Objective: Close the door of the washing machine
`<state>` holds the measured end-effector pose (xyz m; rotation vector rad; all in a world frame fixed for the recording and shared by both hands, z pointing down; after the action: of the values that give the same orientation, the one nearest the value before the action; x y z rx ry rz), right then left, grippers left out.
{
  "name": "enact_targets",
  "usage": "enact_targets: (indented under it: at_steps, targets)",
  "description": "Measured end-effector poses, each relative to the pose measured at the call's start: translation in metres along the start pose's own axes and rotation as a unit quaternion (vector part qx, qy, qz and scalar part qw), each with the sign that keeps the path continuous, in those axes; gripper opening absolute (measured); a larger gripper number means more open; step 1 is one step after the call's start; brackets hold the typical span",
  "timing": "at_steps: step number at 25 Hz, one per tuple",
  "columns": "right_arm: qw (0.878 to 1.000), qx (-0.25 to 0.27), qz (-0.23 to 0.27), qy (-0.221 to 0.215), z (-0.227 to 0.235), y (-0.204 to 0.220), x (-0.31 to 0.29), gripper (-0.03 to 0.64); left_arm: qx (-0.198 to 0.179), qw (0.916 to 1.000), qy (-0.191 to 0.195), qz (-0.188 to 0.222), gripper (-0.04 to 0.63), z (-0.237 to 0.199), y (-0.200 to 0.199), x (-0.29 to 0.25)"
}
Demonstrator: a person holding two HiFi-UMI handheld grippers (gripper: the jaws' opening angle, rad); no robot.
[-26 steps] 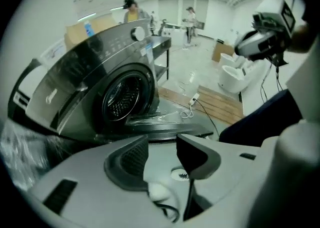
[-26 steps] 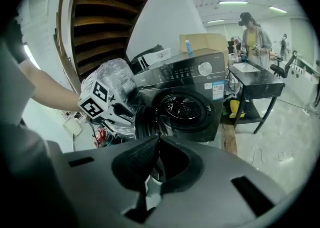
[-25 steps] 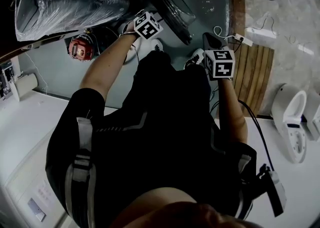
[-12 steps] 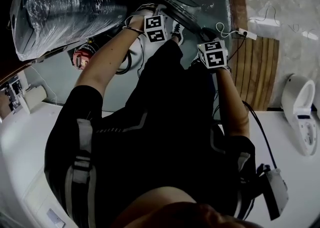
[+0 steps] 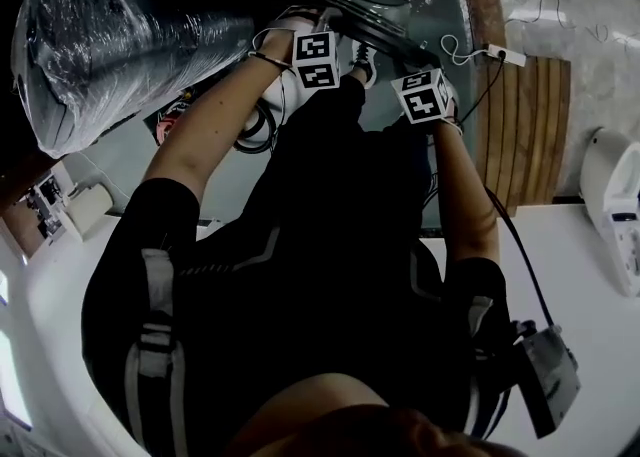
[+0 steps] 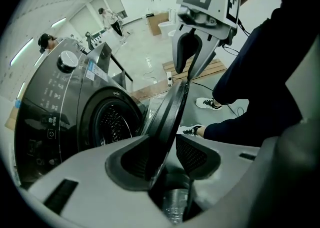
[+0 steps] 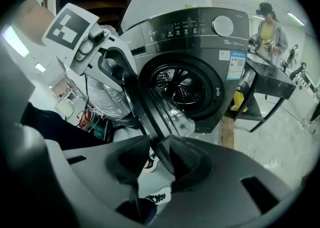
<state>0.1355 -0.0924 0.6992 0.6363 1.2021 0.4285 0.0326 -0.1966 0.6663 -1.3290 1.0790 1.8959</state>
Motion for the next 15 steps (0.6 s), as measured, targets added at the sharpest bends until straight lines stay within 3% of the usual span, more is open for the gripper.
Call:
enact_targets:
  at_steps: [2,7,15]
  targets:
    - [1.0,0.009,0.002,-0.003,0.005,-0.002,-0.002,0.107,0.004,1.0,-0.002,0.009,0.168,-0.004,-0.002,-0.001]
    - [1.0,0.006,-0.009,0.011,0.018,-0.003,-0.01,0.123,0.025,0.9995,-0.008,0.015,0.166,-0.021,-0.001,-0.005]
    - [0.998,-0.015,-0.006,0.068,0.059,-0.028,-0.022,0.106,0.075,0.9967,-0.012,0.029,0.156,-0.052,-0.006,-0.009]
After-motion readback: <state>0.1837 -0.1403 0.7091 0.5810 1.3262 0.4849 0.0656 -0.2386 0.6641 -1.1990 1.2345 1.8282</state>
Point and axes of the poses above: the fingertips, and each gripper's own axes: x backward along the fingers, z to its right, y out of its underside, the point moved 4 cm from there along x, backward along the fingers, and after that the axes turned 10 degrees about z, right-handed, at the moved point
